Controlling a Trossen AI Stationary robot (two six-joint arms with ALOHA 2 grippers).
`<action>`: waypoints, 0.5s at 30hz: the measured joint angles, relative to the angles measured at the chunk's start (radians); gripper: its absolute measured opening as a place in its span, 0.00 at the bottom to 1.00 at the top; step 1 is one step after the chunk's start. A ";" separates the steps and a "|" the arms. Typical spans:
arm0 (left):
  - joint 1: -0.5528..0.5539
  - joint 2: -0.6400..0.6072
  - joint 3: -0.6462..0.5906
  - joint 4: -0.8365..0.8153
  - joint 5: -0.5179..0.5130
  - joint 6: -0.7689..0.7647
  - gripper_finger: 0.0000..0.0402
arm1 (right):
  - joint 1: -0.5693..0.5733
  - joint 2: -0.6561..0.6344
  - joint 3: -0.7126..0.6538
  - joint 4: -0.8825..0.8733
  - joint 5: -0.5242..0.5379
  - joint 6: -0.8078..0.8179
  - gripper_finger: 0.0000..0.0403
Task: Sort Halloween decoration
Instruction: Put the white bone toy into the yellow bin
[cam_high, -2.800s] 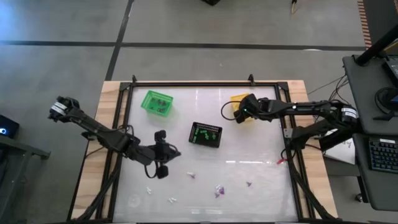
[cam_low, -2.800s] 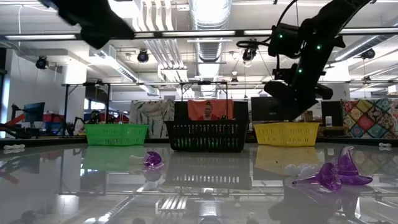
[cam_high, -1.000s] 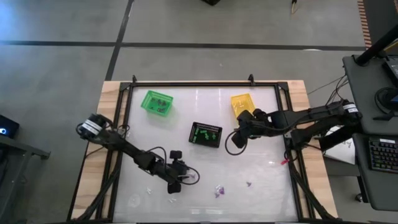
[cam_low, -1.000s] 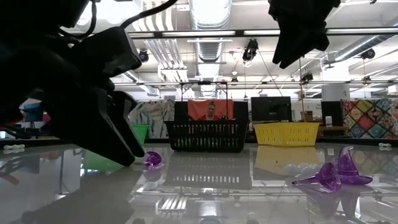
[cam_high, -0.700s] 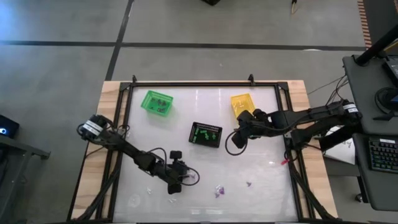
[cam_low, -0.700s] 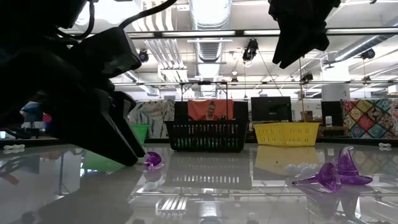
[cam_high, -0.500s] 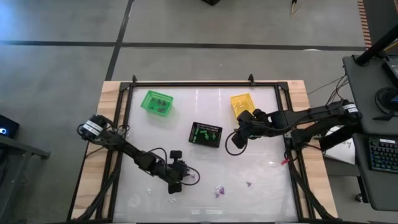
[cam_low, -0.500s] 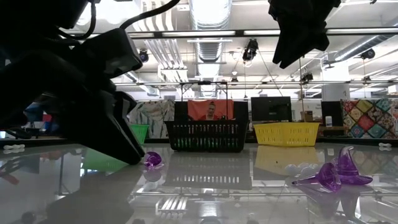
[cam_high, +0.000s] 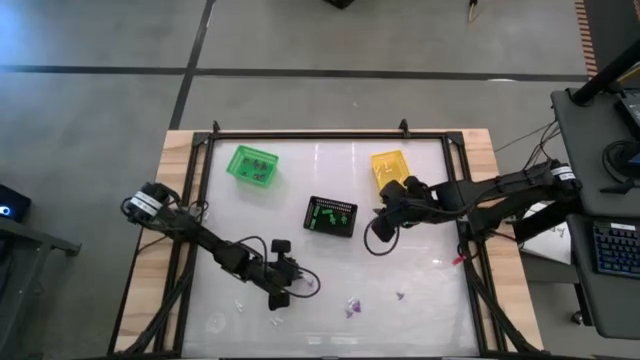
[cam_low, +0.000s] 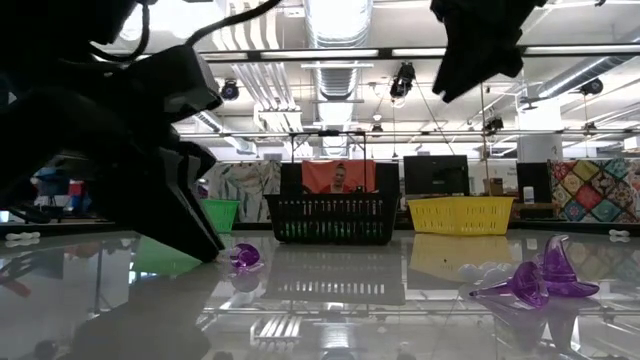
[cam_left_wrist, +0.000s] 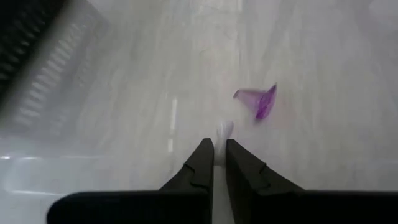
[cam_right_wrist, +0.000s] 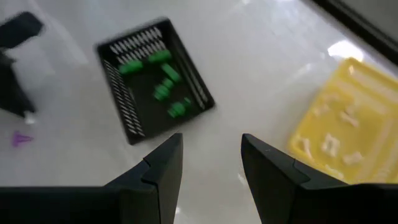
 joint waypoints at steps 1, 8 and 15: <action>-0.002 -0.013 -0.004 -0.008 -0.013 0.016 0.00 | 0.015 0.000 -0.004 0.025 0.014 -0.013 0.38; -0.008 -0.138 -0.049 0.012 -0.133 0.067 0.00 | 0.114 0.000 -0.067 0.240 0.093 -0.106 0.38; -0.010 -0.259 -0.122 0.320 -0.202 0.237 0.00 | 0.161 0.001 -0.185 0.576 0.093 -0.246 0.38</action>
